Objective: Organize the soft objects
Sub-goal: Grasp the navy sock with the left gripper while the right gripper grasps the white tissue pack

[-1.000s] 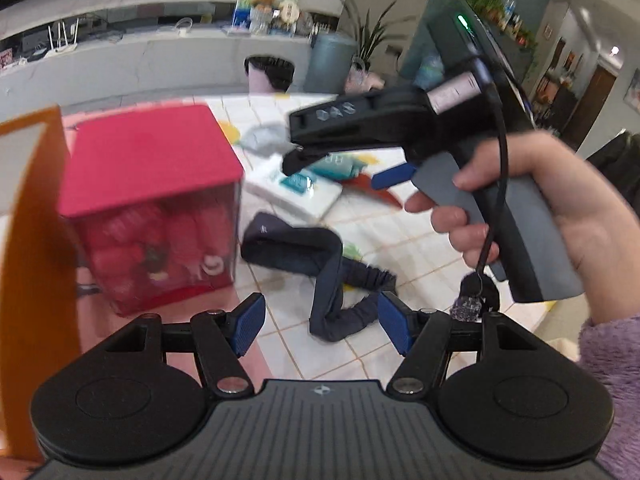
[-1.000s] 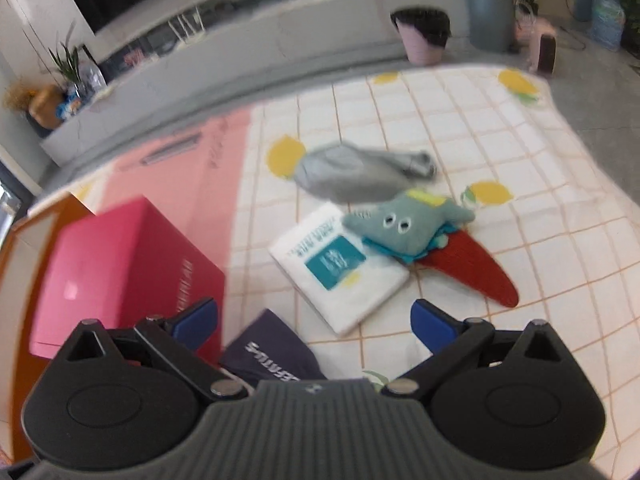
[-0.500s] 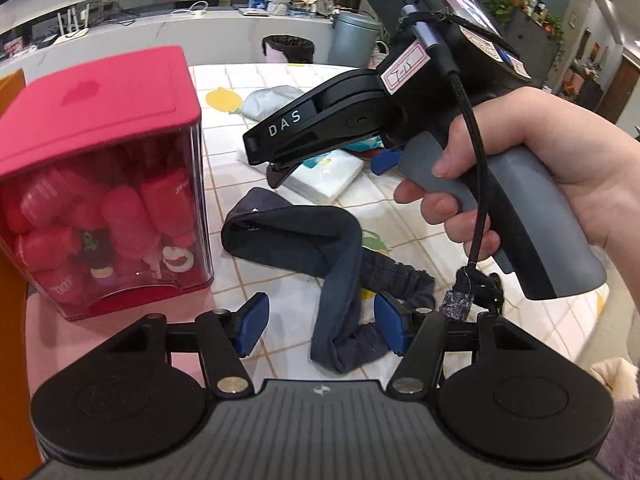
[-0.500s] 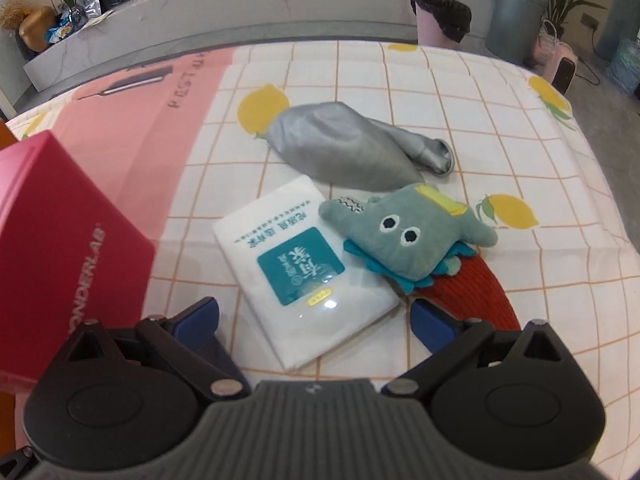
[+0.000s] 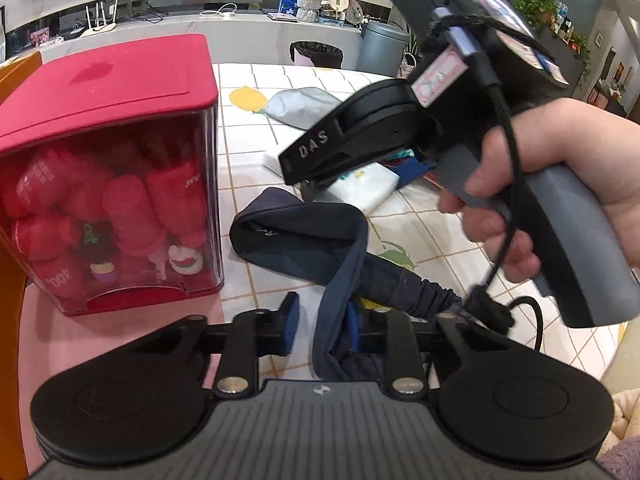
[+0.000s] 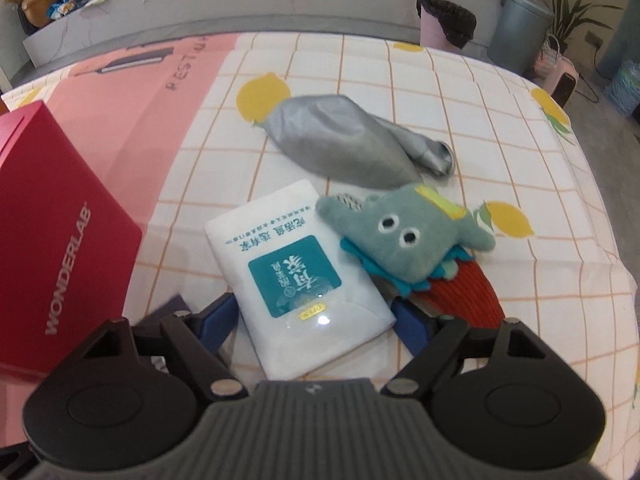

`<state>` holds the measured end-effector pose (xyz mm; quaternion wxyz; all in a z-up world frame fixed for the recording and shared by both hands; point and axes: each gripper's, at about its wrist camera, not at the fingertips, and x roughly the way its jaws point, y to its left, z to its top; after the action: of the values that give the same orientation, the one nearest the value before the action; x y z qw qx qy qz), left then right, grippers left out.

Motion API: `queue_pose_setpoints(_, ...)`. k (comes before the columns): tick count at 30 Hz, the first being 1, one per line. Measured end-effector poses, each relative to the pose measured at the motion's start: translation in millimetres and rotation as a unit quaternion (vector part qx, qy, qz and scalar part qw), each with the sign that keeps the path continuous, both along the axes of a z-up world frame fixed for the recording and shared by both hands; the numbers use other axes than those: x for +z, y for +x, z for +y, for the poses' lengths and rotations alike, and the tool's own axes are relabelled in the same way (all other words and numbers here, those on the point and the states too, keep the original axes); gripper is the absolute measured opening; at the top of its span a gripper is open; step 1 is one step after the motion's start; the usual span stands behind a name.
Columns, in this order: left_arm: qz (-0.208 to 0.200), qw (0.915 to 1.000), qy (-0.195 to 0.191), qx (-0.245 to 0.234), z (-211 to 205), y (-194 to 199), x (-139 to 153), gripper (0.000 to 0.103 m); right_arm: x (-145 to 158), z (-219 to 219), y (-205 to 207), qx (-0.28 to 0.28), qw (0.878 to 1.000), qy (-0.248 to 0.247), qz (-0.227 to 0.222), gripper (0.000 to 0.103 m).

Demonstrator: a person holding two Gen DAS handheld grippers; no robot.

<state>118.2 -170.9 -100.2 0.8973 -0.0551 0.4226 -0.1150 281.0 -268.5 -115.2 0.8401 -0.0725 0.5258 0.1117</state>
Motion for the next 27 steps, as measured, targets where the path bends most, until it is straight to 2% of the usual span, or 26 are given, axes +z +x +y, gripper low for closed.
queue_pose_setpoints(2,0.002,1.0000,0.002,0.002,3,-2,2,0.020,1,-3,-3,0.000,1.000,-0.002,0.013,0.082)
queue_pose_setpoints(7,0.003,1.0000,-0.003,0.005,10,-4,4,0.020,3,-11,-17,0.005,0.999,-0.011,0.029,0.082)
queue_pose_setpoints(13,0.005,0.9999,0.009,0.007,17,-17,9,0.016,3,-22,-33,0.001,0.999,-0.019,0.046,0.082)
queue_pose_setpoints(17,0.011,0.9998,0.013,0.012,26,-25,14,0.016,7,-17,-49,0.008,0.997,-0.056,0.048,0.082)
queue_pose_setpoints(20,0.018,0.9996,0.015,0.017,32,-24,15,0.016,10,-9,-60,0.034,0.995,-0.084,0.047,0.082)
queue_pose_setpoints(23,0.027,0.9994,0.006,0.020,35,-21,15,0.020,10,-7,-60,0.042,0.994,-0.086,0.046,0.083)
queue_pose_setpoints(24,0.031,0.9993,0.003,0.018,33,-20,14,0.027,9,-8,-58,0.042,0.995,-0.079,0.048,0.083)
queue_pose_setpoints(27,0.029,0.9996,-0.004,0.000,30,-19,12,0.040,7,-10,-52,0.043,0.996,-0.058,0.048,0.084)
